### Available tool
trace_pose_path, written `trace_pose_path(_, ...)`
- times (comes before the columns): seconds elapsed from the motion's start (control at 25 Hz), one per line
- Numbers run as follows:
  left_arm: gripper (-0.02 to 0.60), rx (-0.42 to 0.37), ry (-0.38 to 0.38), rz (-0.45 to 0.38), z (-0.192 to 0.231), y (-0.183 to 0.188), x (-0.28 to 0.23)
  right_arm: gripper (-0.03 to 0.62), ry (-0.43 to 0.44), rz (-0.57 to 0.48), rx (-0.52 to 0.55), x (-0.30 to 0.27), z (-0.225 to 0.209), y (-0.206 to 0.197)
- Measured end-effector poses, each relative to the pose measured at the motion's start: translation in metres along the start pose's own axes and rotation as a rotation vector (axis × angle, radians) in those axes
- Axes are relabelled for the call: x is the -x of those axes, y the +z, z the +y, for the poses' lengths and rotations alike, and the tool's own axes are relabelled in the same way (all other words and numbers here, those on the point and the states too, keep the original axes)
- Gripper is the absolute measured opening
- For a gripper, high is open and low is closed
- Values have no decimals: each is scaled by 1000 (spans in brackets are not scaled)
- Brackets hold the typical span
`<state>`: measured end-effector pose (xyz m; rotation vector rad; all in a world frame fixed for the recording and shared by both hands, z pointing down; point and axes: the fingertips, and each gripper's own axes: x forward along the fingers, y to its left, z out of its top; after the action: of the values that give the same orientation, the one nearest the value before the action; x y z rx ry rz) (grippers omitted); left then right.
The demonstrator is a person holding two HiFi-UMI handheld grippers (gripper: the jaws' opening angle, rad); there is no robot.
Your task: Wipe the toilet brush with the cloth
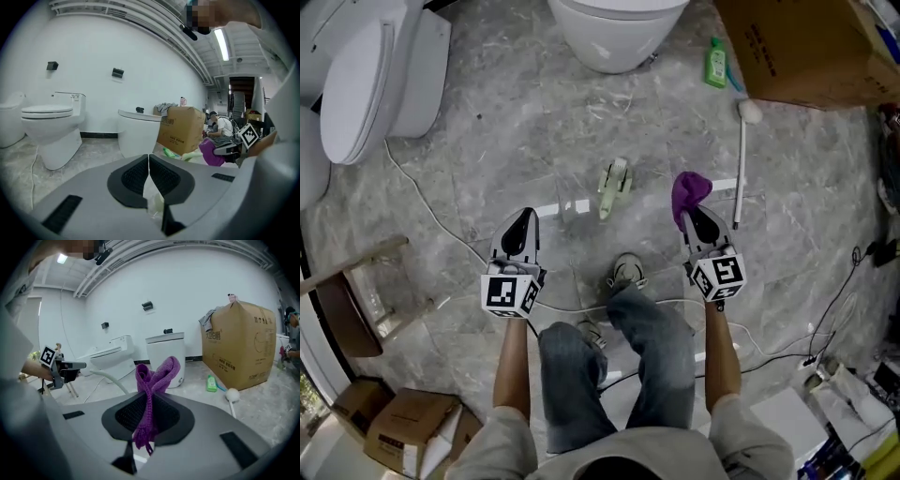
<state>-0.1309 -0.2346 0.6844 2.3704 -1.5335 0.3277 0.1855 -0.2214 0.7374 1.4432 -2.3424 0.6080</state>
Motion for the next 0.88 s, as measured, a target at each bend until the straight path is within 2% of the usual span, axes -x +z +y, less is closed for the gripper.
trace_pose_path(0.2,23,36,37,45,-9,60,39,69,24,37,20,41,22,59)
trace_pose_path(0.32,23,36,49,57,-11,102,60,69,8,31,1,64,28,101)
trace_pose_path(0.64,23,51,74,47,-24,219,116,69,-34,5,12,138,62,212)
trace_pose_path(0.88,23,40,63,49,-37,289,153,69,-61,-33,25,180,87,278)
